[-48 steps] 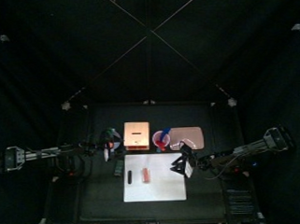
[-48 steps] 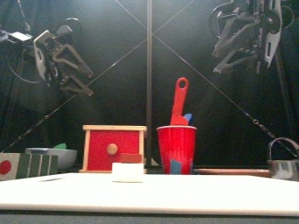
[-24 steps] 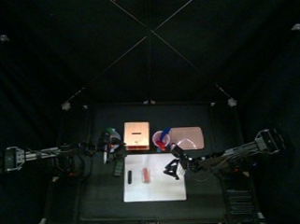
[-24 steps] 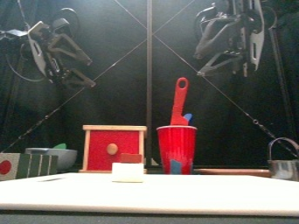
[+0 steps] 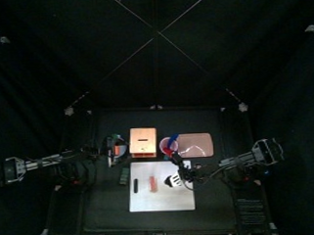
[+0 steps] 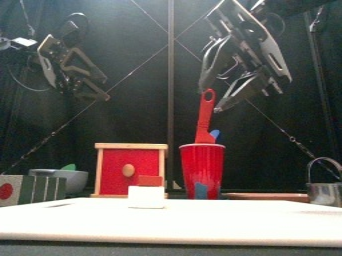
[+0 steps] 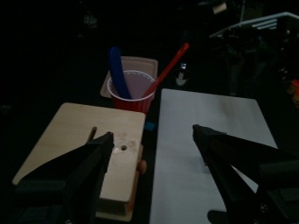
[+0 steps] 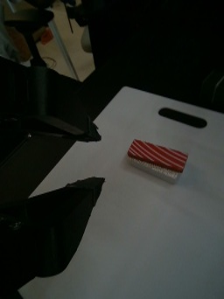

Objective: Grab salmon sushi

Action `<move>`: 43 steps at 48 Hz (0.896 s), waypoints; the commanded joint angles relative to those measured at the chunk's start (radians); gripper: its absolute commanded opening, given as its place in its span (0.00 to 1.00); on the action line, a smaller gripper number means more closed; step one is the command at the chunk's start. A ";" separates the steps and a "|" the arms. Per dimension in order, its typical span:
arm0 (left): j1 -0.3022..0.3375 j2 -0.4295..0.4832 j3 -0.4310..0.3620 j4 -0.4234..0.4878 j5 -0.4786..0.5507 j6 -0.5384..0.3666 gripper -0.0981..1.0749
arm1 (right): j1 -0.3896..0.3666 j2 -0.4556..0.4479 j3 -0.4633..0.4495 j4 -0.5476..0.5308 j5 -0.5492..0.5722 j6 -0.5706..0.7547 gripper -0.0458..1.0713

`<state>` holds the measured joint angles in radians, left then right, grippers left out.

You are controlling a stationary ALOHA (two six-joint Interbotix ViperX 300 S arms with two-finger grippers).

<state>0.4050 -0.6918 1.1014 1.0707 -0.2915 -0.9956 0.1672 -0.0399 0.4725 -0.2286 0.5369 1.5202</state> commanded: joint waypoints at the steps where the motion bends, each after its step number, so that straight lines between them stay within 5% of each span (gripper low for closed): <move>1: 0.005 0.000 -0.035 -0.003 -0.005 0.006 0.96 | -0.005 0.034 -0.092 0.002 0.061 0.000 0.74; 15: -0.003 -0.003 -0.023 -0.003 -0.006 0.009 0.96 | -0.009 0.167 -0.242 0.012 0.098 0.005 0.99; 43: -0.005 -0.005 -0.015 -0.028 -0.005 0.009 0.96 | -0.031 0.397 -0.480 0.029 0.345 0.014 0.96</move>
<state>0.4004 -0.6949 1.1045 1.0462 -0.2915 -0.9879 0.1457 0.3636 0.0368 -0.1979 0.8652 1.5309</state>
